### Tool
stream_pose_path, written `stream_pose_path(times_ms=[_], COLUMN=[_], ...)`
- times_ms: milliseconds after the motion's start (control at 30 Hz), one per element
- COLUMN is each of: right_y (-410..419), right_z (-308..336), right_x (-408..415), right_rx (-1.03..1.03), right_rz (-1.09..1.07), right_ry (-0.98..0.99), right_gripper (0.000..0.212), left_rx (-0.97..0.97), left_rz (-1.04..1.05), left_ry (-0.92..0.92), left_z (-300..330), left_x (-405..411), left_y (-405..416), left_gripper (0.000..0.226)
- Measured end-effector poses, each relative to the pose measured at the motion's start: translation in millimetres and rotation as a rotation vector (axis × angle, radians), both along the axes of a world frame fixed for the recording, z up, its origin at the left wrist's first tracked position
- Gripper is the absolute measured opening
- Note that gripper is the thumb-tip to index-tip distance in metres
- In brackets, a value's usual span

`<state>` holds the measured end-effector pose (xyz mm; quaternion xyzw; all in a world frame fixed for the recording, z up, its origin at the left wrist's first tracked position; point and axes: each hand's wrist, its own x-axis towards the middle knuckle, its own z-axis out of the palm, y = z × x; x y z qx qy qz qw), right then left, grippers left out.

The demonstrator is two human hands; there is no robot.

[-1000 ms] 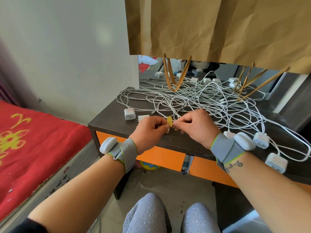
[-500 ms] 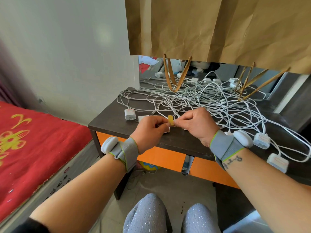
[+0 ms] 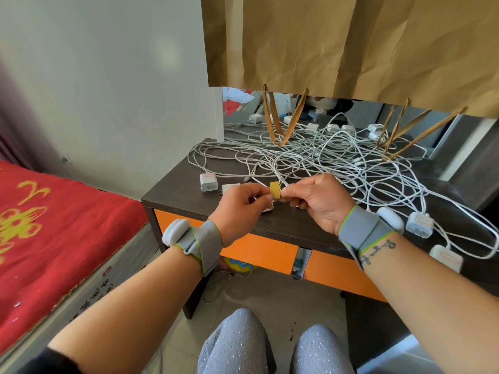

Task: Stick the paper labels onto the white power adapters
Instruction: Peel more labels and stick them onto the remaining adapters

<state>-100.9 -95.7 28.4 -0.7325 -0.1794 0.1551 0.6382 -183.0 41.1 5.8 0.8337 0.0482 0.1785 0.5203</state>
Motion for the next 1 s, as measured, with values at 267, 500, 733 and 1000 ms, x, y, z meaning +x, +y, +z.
stream_pose_path(times_ms=[267, 500, 733, 1000], right_y=[-5.0, -7.4, -8.5, -6.5], right_z=[1.7, 9.8, 7.3, 6.1], right_x=[0.7, 0.4, -2.2, -2.3], right_rx=[-0.059, -0.152, -0.219, -0.253], right_rz=[0.054, 0.126, 0.123, 0.092], right_ry=[-0.146, -0.23, -0.357, -0.438], right_gripper=[0.017, 0.006, 0.007, 0.007], left_rx=[-0.104, -0.183, -0.142, -0.049], left_rz=[-0.059, -0.091, -0.021, 0.011], left_ry=[0.03, 0.09, 0.046, -0.012], left_z=[5.8, 8.3, 6.2, 0.8], left_x=[-3.6, -2.9, -1.3, 0.0], left_y=[0.0, 1.7, -1.8, -1.4], left_gripper=[0.013, 0.015, 0.035, 0.031])
